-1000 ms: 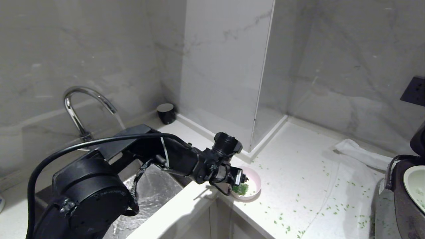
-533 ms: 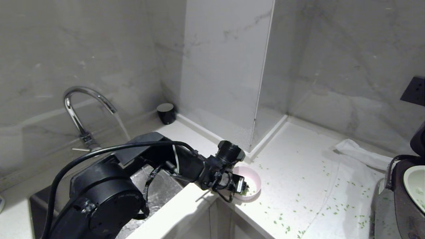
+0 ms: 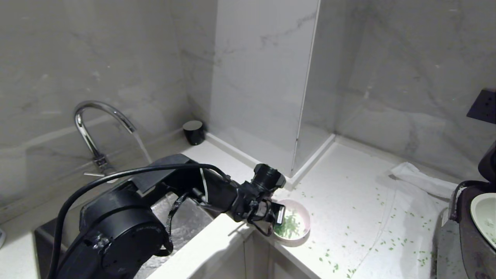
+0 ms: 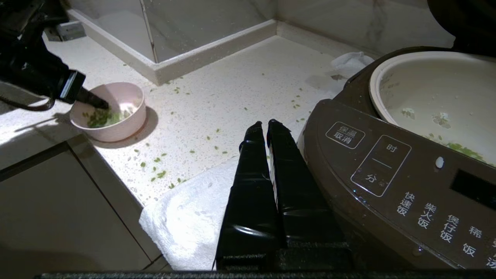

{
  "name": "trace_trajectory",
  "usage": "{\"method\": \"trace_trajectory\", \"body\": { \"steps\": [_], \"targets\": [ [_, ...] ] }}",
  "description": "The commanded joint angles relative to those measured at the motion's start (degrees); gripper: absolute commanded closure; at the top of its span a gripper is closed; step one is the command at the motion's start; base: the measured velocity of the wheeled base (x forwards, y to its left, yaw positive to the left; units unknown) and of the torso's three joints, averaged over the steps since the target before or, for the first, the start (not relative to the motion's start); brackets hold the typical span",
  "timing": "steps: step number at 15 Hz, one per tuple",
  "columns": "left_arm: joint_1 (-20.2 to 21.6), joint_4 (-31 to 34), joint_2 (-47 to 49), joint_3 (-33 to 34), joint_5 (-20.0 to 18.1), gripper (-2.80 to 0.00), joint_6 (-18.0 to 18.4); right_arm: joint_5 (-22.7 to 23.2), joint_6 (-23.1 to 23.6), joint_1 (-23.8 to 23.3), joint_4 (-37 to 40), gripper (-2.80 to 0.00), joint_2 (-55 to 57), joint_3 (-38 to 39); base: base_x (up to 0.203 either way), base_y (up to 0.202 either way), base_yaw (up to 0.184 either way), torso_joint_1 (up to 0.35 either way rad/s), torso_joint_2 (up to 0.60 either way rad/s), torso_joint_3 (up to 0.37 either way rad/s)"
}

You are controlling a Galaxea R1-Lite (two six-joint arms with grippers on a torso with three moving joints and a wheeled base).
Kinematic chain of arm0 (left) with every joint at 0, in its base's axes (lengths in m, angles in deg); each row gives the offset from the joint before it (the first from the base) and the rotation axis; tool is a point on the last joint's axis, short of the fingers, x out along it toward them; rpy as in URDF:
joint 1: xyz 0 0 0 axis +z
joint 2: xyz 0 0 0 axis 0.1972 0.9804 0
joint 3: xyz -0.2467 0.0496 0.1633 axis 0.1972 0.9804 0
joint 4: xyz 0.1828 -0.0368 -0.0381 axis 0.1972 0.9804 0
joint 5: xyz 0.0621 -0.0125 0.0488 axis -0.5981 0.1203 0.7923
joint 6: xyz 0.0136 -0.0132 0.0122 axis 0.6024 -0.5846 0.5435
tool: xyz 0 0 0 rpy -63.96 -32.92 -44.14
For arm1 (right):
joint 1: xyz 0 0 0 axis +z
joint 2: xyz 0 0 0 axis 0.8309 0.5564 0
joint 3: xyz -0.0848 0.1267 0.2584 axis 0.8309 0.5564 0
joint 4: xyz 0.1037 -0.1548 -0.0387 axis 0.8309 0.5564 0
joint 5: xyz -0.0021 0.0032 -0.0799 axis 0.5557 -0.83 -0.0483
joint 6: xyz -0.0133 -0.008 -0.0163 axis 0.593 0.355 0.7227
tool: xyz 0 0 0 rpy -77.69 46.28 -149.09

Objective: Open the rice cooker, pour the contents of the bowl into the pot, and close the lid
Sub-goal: Pick up the bowl on the table

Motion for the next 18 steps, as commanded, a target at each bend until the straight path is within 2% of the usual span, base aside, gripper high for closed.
{"method": "trace_trajectory", "body": {
  "steps": [1,4,8,10,13,15,18],
  "targets": [
    [0.10,0.18,-0.08,0.40,0.17,0.00,-0.07,0.07,0.03,0.02,0.03,0.00,-0.02,0.00,0.000,0.000,0.000,0.000,0.00,0.000],
    [0.10,0.27,-0.44,0.31,0.17,0.00,-0.07,0.07,0.03,0.02,0.03,0.00,-0.04,0.00,0.000,0.000,0.000,0.000,0.00,0.000],
    [0.46,3.73,-1.13,-0.74,0.17,0.00,-0.07,0.07,0.03,0.02,0.03,0.00,-0.04,0.00,0.000,0.000,0.000,0.000,0.00,0.000],
    [1.99,4.12,-2.90,-0.63,0.09,0.00,-0.13,0.07,0.03,0.02,0.03,0.00,-0.04,0.00,0.000,0.000,0.000,0.000,0.00,0.000],
    [5.25,9.20,-6.74,-0.50,-0.11,0.00,-1.65,0.07,0.03,0.02,0.03,0.00,-0.04,0.00,0.000,0.000,0.000,0.000,0.00,0.000],
    [7.97,10.01,-8.28,-0.02,-0.34,0.00,-2.08,0.07,0.03,0.02,0.03,0.00,0.04,0.00,0.000,0.000,0.000,0.000,0.00,0.000],
    [9.50,10.11,-8.52,1.62,-0.40,0.00,-2.09,0.07,0.03,0.02,0.03,0.00,-0.04,0.00,0.000,0.000,0.000,0.000,0.00,0.000]
  ]
}}
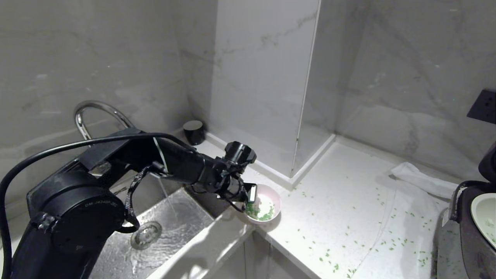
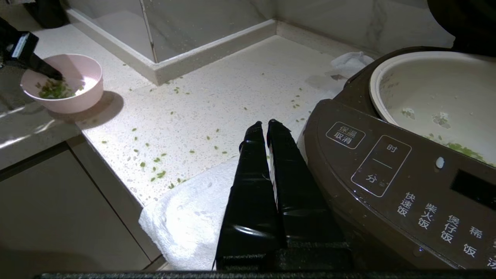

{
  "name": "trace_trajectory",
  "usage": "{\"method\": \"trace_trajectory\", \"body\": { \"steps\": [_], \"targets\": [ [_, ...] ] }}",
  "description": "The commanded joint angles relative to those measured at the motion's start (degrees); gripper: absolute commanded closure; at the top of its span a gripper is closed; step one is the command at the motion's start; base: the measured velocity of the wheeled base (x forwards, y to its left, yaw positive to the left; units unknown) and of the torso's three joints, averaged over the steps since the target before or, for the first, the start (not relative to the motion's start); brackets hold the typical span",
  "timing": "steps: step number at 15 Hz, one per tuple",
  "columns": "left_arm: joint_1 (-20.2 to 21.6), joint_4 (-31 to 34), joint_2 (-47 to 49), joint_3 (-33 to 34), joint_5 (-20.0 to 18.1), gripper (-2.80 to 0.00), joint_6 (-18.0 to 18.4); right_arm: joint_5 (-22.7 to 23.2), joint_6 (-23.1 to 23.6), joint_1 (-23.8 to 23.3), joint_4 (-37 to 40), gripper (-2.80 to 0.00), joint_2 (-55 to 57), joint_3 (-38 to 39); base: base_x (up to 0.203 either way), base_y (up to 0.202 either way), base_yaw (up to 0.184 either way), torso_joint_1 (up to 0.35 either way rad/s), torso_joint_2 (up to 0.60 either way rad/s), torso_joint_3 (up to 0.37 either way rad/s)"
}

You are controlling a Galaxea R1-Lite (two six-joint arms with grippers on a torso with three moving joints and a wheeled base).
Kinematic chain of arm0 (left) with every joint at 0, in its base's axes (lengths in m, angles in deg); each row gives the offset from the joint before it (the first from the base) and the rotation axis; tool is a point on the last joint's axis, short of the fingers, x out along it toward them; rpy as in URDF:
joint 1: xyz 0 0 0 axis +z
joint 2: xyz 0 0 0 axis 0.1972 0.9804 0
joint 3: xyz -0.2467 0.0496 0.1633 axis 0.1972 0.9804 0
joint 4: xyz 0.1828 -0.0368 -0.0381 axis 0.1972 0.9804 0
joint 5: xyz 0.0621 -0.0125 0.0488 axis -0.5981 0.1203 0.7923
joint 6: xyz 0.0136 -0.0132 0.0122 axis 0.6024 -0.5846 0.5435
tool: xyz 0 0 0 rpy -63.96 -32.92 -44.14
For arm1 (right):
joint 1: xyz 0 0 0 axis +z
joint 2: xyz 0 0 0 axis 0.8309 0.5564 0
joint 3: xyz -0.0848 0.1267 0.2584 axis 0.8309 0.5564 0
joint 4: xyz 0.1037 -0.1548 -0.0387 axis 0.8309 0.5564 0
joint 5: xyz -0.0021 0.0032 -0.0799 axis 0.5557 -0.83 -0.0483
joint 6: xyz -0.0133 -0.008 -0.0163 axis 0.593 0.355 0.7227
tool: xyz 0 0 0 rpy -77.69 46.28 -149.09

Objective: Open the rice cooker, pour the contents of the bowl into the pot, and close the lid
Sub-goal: Pick up the bowl on the table, then fill a bowl with water from the tap

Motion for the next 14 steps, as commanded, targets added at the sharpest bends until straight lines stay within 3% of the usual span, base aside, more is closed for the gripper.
{"method": "trace_trajectory", "body": {
  "steps": [1,5,9,14],
  "targets": [
    [1.21,0.03,-1.42,2.12,-0.08,0.00,-0.20,0.05,0.05,0.02,-0.01,0.00,0.00,0.00,0.000,0.000,0.000,0.000,0.00,0.000],
    [5.77,-0.06,-4.03,6.97,-0.37,0.00,-0.71,0.05,0.05,0.02,0.01,0.00,-0.04,0.00,0.000,0.000,0.000,0.000,0.00,0.000],
    [12.20,-0.06,-6.70,10.19,-5.20,0.00,-1.85,0.05,0.05,0.02,0.01,0.00,-0.04,0.00,0.000,0.000,0.000,0.000,0.00,0.000],
    [18.91,-0.46,-8.49,14.08,-6.40,0.00,-1.96,0.05,0.05,0.02,0.00,0.00,0.03,0.00,0.000,0.000,0.000,0.000,0.00,0.000]
  ]
}}
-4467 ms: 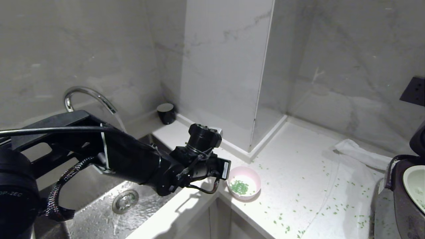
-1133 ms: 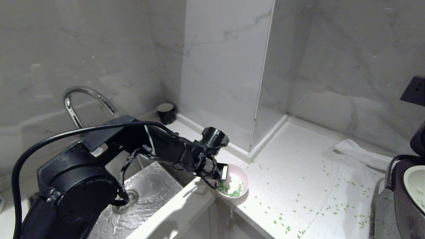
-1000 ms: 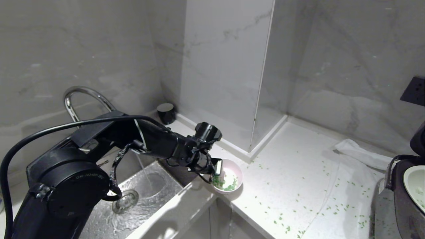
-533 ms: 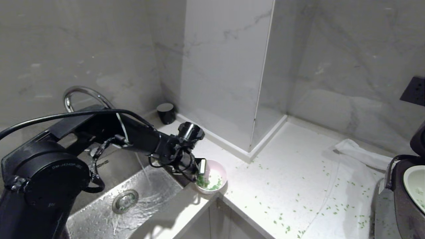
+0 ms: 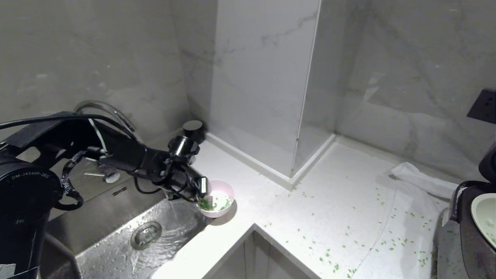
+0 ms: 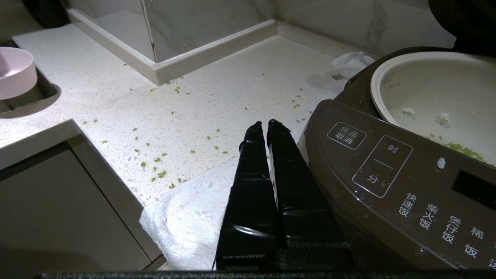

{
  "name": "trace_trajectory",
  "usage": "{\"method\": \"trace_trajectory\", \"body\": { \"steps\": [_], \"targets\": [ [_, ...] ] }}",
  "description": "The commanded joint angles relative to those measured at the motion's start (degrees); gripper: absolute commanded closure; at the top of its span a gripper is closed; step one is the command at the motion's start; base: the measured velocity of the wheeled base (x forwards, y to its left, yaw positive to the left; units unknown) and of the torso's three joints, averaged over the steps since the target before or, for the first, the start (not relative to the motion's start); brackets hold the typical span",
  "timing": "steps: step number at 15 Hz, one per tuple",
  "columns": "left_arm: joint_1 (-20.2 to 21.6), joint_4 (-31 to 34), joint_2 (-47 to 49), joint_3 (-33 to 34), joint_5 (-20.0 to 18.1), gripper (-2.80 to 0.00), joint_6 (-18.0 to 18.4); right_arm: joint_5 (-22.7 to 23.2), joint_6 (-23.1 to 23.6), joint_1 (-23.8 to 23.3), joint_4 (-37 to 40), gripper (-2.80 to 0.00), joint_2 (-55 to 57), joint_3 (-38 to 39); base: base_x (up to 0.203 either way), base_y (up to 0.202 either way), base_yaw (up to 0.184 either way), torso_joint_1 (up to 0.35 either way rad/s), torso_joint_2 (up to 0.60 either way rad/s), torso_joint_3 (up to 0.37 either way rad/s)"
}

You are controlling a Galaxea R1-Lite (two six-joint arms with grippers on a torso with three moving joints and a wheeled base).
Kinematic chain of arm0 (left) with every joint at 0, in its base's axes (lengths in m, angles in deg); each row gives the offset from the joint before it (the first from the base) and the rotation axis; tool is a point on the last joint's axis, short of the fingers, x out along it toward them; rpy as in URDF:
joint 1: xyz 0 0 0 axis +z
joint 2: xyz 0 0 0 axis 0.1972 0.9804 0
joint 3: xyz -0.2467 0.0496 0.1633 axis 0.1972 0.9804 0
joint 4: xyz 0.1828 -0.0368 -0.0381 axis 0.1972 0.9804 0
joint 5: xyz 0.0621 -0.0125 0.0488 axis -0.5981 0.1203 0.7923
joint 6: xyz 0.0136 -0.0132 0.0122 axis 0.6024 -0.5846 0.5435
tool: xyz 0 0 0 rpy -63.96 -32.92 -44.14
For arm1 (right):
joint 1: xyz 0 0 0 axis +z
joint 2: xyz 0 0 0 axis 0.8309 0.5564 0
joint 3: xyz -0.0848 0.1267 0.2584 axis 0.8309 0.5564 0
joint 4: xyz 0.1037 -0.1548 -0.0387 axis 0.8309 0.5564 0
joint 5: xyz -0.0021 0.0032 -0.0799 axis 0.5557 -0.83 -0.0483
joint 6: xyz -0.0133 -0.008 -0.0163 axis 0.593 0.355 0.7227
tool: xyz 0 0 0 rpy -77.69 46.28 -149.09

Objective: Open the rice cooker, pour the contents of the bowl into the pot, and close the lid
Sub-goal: Fill a bowl with water from the tap

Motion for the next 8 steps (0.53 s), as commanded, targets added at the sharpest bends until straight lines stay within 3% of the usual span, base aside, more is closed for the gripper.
{"method": "trace_trajectory", "body": {
  "steps": [1,8],
  "targets": [
    [3.28,-0.05,-1.01,1.56,-0.10,0.00,-0.19,0.02,0.03,0.02,-0.03,0.00,0.02,0.00,0.000,0.000,0.000,0.000,0.00,0.000],
    [13.25,-0.14,-1.01,3.28,-0.14,0.00,-0.37,0.02,0.03,0.02,0.01,0.00,-0.04,0.00,0.000,0.000,0.000,0.000,0.00,0.000]
  ]
}}
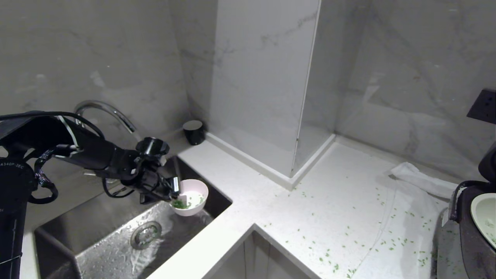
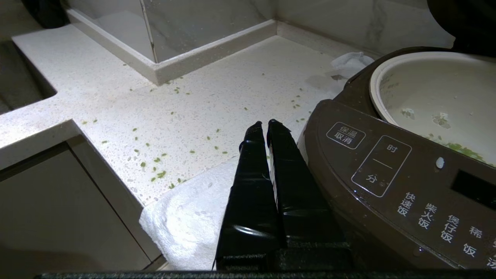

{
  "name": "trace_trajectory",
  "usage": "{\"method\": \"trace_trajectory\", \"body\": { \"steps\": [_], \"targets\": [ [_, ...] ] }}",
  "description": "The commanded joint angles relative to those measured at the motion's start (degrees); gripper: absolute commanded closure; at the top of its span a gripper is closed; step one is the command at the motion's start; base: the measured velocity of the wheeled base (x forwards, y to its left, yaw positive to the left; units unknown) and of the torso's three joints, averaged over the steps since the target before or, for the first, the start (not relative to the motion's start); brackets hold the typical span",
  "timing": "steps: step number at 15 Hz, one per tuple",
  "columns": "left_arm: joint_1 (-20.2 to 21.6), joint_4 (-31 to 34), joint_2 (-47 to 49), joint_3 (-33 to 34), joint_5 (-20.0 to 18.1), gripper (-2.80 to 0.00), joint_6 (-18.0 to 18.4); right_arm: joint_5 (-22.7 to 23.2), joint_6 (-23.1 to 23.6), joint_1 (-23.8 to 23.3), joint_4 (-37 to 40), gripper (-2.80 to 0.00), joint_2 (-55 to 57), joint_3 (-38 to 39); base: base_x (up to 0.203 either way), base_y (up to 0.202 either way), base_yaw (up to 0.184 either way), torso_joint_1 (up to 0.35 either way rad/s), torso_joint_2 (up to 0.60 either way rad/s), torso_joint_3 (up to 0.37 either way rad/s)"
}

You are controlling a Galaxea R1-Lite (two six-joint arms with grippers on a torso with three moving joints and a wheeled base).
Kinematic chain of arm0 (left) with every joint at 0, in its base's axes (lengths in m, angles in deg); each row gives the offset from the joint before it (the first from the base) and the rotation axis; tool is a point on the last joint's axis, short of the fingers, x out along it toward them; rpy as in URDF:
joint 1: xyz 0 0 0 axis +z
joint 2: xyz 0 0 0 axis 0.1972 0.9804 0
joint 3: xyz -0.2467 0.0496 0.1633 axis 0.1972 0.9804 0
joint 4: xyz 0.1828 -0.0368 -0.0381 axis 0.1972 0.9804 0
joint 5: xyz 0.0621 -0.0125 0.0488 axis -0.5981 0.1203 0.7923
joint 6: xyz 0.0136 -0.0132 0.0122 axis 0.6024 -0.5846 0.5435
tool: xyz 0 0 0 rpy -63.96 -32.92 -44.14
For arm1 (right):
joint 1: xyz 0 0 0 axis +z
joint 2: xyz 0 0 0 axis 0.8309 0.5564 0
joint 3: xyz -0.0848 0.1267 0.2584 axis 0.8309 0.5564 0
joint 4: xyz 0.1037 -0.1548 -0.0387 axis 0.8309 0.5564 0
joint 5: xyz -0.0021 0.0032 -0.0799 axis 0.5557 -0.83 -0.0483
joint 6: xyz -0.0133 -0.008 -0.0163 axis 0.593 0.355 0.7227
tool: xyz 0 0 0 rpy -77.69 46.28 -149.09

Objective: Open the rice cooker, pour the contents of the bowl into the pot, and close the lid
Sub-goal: Fill a bowl with water from the tap

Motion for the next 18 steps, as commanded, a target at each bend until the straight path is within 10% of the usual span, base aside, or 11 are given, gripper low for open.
{"method": "trace_trajectory", "body": {
  "steps": [1,18],
  "targets": [
    [3.55,0.05,-0.05,0.00,-0.08,0.00,-0.12,0.04,0.03,0.02,0.03,0.00,-0.02,0.00,0.000,0.000,0.000,0.000,0.00,0.000],
    [14.11,0.05,4.93,-6.50,0.23,0.00,-0.25,0.04,0.03,0.02,0.03,0.00,-0.04,0.00,0.000,0.000,0.000,0.000,0.00,0.000]
  ]
}}
